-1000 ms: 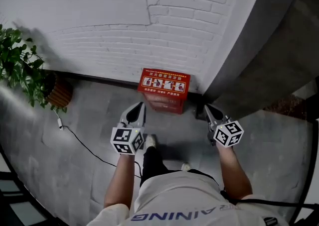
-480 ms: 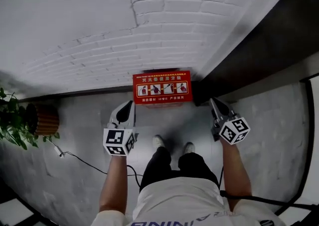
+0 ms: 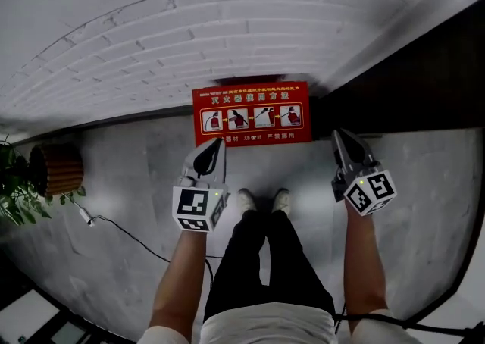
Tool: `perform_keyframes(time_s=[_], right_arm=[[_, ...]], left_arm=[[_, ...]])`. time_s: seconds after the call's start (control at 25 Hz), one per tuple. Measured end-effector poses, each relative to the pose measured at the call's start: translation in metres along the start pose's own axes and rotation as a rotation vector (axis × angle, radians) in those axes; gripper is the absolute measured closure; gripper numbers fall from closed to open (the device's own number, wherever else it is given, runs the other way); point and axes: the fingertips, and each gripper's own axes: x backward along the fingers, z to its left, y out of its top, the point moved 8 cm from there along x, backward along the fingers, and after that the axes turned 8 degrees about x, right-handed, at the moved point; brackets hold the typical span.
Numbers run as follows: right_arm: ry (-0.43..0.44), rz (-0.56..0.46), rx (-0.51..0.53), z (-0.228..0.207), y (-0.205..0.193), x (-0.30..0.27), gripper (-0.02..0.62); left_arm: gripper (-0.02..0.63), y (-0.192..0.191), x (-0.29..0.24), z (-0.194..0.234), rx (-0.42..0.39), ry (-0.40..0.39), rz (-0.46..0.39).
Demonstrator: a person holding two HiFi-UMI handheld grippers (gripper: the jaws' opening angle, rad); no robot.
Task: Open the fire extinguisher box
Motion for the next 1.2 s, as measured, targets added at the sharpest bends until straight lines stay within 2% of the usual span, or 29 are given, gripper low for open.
perform_keyframes(time_s=[0.08,0.24,0.32,0.4,0.52,0.6,0.72,0.76,0.88,1.0,1.08,1.2], right_arm=[[0.013,0.022,0.006,-0.003,-0.024,-0.010,0.589],[0.012,0.006,-0.086,-0.014,-0.065,-0.014,0.589],[0.012,0.004,-0.092,-0.014,-0.083,-0.015,0.589],[0.028,0.013,-0.072,-0.016,-0.101,-0.017,0.589],[0.067,0.041,-0.015,-0.020,-0.124,-0.013,0.589],[0.089,0.059,0.028,-0.021,-0.138,-0.011,0.589],[0.117,0.085,0.077,-0.020,-0.157,-0.016,0.588],[0.128,0.092,0.084,-0.019,-0.162,-0.019,0.583],[0.156,0.113,0.098,-0.016,-0.172,-0.026,0.500],[0.171,0.119,0.121,-0.016,-0.174,-0.033,0.502],[0.174,0.113,0.127,-0.016,-0.172,-0.036,0.535],[0.159,0.117,0.099,-0.016,-0.172,-0.036,0.537]], left_arm=[[0.600,-0.019,-0.011,0.003,-0.003,0.005,-0.012],[0.600,-0.058,-0.038,-0.007,0.013,-0.020,-0.030],[0.600,-0.073,-0.043,-0.008,0.011,-0.017,-0.046],[0.600,-0.084,-0.046,-0.006,0.000,0.003,-0.078],[0.600,-0.098,-0.048,-0.012,0.066,0.000,-0.110],[0.600,-0.108,-0.046,-0.016,0.084,-0.017,-0.095],[0.600,-0.120,-0.048,-0.014,0.069,-0.016,-0.075],[0.600,-0.124,-0.050,-0.013,0.064,-0.013,-0.074],[0.600,-0.131,-0.052,-0.012,0.063,-0.010,-0.069],[0.600,-0.131,-0.050,-0.010,0.079,0.001,-0.066],[0.600,-0.128,-0.048,-0.009,0.089,0.003,-0.065],[0.600,-0.126,-0.046,-0.008,0.090,-0.002,-0.056]])
